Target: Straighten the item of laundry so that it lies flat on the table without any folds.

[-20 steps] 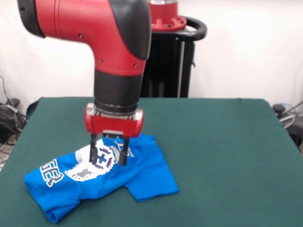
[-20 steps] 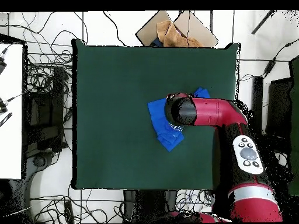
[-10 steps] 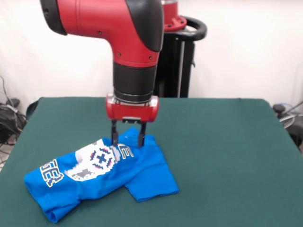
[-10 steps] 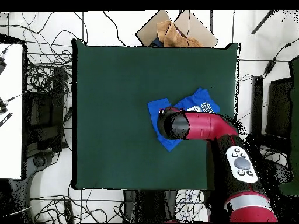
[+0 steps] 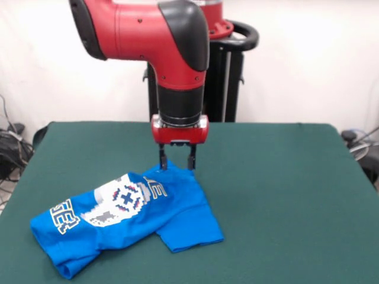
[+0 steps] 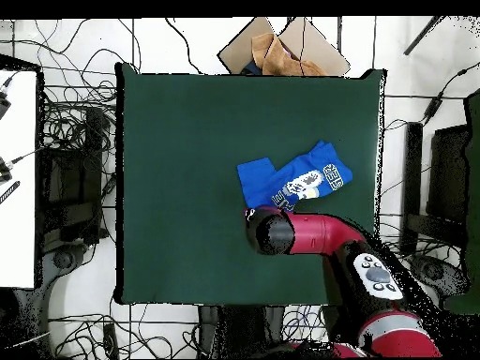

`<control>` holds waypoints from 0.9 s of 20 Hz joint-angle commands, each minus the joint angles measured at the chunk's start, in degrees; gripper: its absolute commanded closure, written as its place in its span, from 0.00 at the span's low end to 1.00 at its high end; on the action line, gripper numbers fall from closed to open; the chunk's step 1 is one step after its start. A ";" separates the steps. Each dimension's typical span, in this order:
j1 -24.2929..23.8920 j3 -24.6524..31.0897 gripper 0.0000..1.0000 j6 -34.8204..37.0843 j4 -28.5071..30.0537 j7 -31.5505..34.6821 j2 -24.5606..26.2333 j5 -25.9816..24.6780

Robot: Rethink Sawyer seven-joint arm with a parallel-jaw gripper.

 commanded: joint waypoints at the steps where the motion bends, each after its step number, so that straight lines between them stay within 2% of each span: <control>1: 1.93 -1.73 0.00 -0.97 3.99 5.46 2.78 -3.08; 5: 2.82 -2.78 0.00 -4.01 2.75 7.27 5.54 -3.90; 9: 3.64 -3.23 0.00 -4.71 3.16 7.97 5.98 -4.10; 14: 7.56 -8.08 0.00 -12.76 2.75 12.20 6.24 -3.83; 18: 10.80 -12.11 0.00 -16.97 2.80 12.79 5.61 -2.56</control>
